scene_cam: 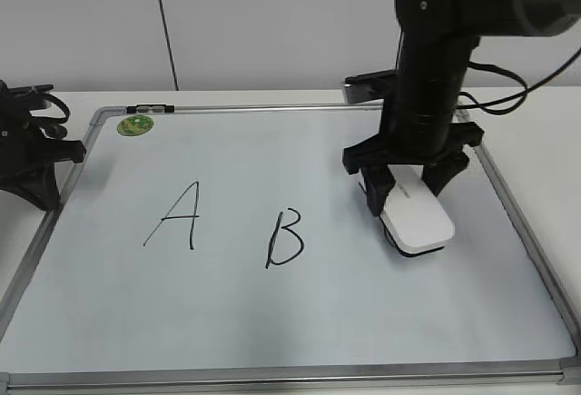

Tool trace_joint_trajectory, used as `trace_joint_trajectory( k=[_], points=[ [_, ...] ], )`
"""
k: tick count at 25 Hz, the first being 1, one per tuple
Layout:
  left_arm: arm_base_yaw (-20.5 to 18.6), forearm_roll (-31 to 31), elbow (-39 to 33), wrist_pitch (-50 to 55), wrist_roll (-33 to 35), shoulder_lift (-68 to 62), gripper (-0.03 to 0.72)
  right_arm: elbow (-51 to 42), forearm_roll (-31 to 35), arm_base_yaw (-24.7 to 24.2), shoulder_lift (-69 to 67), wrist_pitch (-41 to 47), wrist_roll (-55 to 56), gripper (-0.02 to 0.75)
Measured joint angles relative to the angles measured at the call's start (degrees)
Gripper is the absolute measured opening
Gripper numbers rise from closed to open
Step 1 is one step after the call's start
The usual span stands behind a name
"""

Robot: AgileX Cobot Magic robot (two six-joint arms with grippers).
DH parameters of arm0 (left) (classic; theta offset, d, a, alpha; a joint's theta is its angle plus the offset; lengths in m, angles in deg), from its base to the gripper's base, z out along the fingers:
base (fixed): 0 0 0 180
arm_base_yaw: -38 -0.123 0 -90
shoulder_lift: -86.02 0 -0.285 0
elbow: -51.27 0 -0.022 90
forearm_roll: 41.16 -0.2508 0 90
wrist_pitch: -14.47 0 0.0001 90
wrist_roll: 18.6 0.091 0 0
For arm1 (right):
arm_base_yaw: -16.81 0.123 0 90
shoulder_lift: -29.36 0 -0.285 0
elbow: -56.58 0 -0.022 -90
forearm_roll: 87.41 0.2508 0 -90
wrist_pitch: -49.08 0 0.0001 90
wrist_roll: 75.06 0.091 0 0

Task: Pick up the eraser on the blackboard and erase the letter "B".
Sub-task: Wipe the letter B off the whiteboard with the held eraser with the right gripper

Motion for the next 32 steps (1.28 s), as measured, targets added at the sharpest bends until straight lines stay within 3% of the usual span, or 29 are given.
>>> trace_joint_trajectory(
  k=[12,32],
  points=[
    [0.00,0.04,0.00,0.00,0.00,0.00,0.013,9.51,1.28,5.35,-7.83,0.23,-0.77,0.533],
    [0.00,0.13,0.10,0.11,0.00,0.00,0.015,14.09,6.36,6.13,-14.19,1.34,-2.39,0.533]
  ],
)
